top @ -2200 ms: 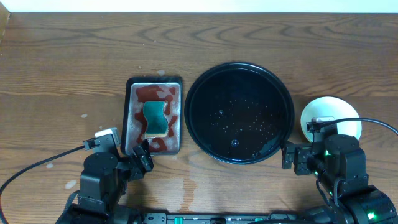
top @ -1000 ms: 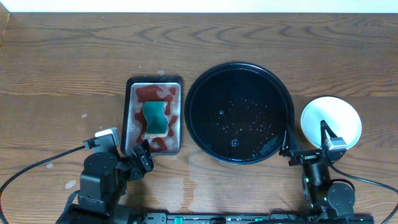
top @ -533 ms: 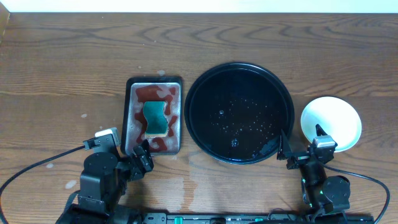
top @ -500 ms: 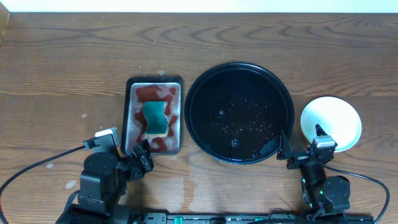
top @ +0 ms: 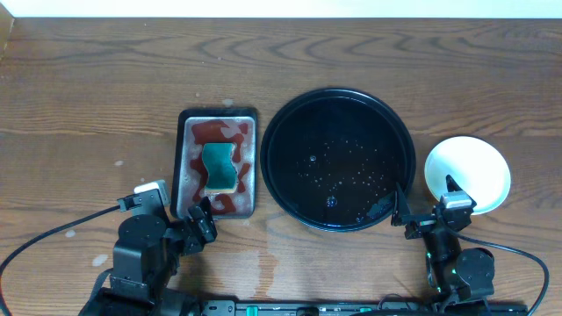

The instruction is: Clean dirty plates on tray and stack at the side

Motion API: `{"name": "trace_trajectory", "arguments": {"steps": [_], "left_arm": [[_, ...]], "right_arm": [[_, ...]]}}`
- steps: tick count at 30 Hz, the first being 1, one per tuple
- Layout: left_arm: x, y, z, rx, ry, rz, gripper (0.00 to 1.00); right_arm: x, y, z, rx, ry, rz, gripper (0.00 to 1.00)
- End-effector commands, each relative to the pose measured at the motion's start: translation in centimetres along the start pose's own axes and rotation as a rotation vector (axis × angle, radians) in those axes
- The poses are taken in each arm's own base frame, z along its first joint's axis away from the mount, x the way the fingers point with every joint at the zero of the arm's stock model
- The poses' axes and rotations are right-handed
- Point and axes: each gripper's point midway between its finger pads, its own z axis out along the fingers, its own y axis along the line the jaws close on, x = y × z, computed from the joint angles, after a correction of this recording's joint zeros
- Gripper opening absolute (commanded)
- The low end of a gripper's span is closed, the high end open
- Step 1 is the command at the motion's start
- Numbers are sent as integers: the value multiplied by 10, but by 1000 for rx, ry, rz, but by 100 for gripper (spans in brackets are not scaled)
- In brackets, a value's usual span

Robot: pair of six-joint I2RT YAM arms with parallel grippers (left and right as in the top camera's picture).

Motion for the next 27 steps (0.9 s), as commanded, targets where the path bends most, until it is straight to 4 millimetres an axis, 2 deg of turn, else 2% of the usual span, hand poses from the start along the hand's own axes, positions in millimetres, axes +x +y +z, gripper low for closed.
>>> {"name": "trace_trajectory", "arguments": {"steps": [1,18,27], "left_arm": [[1,2,1,-8,-4,16,90],[2,3,0,-10,-2,16,90],[14,33,5,-87,-61,-30,90]], "right_arm": [[0,-1,0,0,0,-14,99],[0,-1,0,0,0,-14,99],[0,-1,0,0,0,-14,99]]}}
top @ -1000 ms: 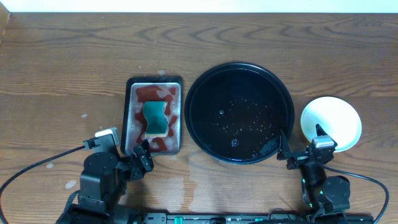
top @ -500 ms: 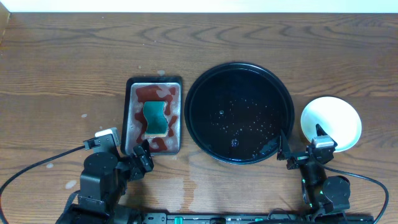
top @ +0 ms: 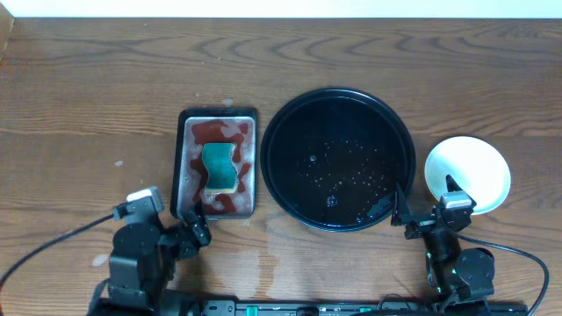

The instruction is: Clean dirty plates on tray and stack at the side

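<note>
A black rectangular plate (top: 188,140), smeared red, lies left of centre with a green sponge (top: 219,167) on it. To its right sits the big round black tray (top: 338,110), wet with droplets and holding no plate. A white plate (top: 474,167) rests at the far right. My left gripper (top: 197,226) hovers just off the rectangular plate's near left corner, fingers apart and holding nothing. My right gripper (top: 399,206) stands at the round tray's near right rim, beside the white plate; its dark fingers blend with the tray.
Wooden table (top: 88,88) all around, with a few pale wet marks near the left arm. Cables run from both arm bases along the near edge. The back of the table ends at a white wall.
My left arm has drawn back a little toward the near left, so its gripper sits slightly lower and further from the rectangular plate. The right arm, sponge and plates are unchanged.
</note>
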Motion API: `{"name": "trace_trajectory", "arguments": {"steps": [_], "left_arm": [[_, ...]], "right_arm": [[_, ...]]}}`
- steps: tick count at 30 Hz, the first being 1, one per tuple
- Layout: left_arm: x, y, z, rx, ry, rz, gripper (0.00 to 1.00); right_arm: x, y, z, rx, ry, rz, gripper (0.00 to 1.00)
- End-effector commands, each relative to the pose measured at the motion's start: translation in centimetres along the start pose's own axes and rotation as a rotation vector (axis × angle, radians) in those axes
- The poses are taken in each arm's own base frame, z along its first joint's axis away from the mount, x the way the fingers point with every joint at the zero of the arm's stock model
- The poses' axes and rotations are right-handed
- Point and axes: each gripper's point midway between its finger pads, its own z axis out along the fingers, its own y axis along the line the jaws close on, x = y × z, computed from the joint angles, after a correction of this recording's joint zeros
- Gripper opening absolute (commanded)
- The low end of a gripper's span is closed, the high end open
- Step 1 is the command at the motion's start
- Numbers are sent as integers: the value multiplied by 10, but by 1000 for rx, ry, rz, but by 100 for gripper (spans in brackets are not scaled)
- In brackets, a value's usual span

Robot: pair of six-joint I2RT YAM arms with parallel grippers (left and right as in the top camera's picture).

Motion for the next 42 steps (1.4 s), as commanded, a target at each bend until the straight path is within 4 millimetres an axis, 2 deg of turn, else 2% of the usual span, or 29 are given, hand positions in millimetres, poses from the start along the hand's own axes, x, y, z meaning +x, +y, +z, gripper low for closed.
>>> {"name": "trace_trajectory", "arguments": {"steps": [1,4,8,14,19,21,23,30,42], "left_arm": [[11,18,8,-42,-36,-11,90],[16,25,18,-37,-97,-34,90],[10,28,31,-1,-219,-51,90],[-13,13,45,101,-398,22,90],[-43,0,42,154,-609,117,90],[-49,-2,42,158,-675,166,91],[-46,0,48,154,-683,182,90],[-11,15,74,78,-511,266,91],[-11,15,74,77,-511,268,91]], "right_arm": [[0,-1,0,2,0,-11,99],[0,-1,0,2,0,-11,99],[0,-1,0,3,0,-11,99],[0,-1,0,3,0,-11,99],[0,-1,0,2,0,-11,99],[0,-1,0,2,0,-11,99],[0,-1,0,2,0,-11,99],[0,-1,0,2,0,-11,99],[0,-1,0,2,0,-11,99]]}}
